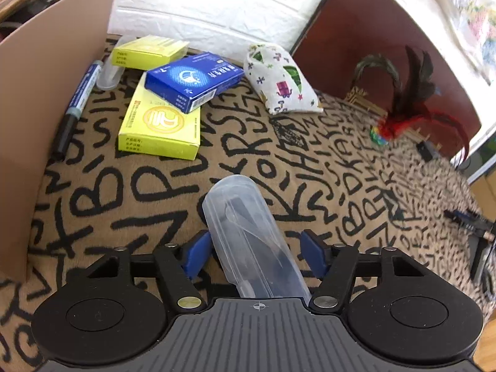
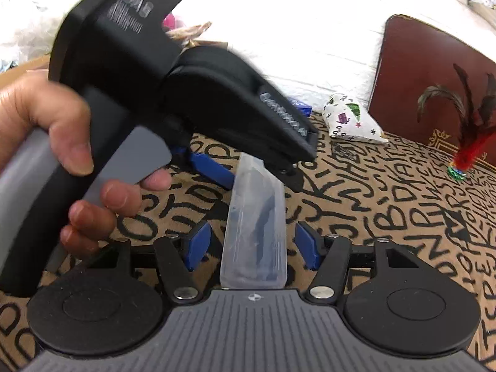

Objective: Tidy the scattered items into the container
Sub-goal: 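Close the right gripper on the clear plastic tube while the left gripper steadies it, then carry the tube into the cardboard box and open both grippers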

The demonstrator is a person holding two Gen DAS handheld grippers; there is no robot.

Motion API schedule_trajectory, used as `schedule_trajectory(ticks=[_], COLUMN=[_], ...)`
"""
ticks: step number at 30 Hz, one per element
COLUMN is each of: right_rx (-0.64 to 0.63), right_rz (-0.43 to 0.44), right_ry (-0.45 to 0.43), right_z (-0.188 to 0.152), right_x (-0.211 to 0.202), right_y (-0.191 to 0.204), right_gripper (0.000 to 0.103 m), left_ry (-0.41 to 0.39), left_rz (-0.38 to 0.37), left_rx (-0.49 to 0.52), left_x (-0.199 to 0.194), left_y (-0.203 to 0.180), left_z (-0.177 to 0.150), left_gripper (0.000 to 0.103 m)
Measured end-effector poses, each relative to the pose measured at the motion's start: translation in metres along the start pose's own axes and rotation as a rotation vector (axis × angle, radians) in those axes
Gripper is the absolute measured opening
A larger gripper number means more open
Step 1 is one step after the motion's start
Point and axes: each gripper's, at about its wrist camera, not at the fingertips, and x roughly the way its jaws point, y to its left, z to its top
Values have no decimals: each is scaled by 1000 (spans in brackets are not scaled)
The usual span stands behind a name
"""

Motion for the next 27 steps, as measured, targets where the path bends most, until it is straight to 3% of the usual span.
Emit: schedule_trajectory(ticks=[2, 3, 4, 8, 10, 13, 15, 16, 23, 27], right_rx=[0, -13, -30, -54, -62, -24, 20, 40, 86, 105], right_rz=[-9, -13, -13, 17, 23, 16, 20, 23, 31, 26], right_ry=[15, 15, 18, 32, 40, 69, 83, 89, 96, 99], right_z=[0, 0, -1, -8, -10, -6, -2, 0, -1, -4], right_x=[5, 4, 2, -10, -13, -8, -4, -1, 7, -2], right_y=[1, 3, 5, 9, 11, 9, 7, 5, 3, 7], right_gripper=[52, 52, 52, 53, 54, 53, 54, 54, 54, 53], left_ry=[11, 13, 18, 37, 39, 47, 50, 48, 43, 54], left_rz=[17, 34, 44, 53, 51, 52, 69, 84, 75, 59], left_rx=[35, 50, 62, 63, 65, 79, 124, 157, 164, 172], left_x=[2, 1, -1, -12, -11, -6, -3, -1, -4, -12], left_y=[-3, -4, -4, -5, -5, -9, -14, -16, -13, -14], left_z=[1, 0, -2, -13, -15, -12, -11, -11, -13, -21], left_gripper=[74, 63, 59, 59, 72, 78, 76, 62, 65, 61])
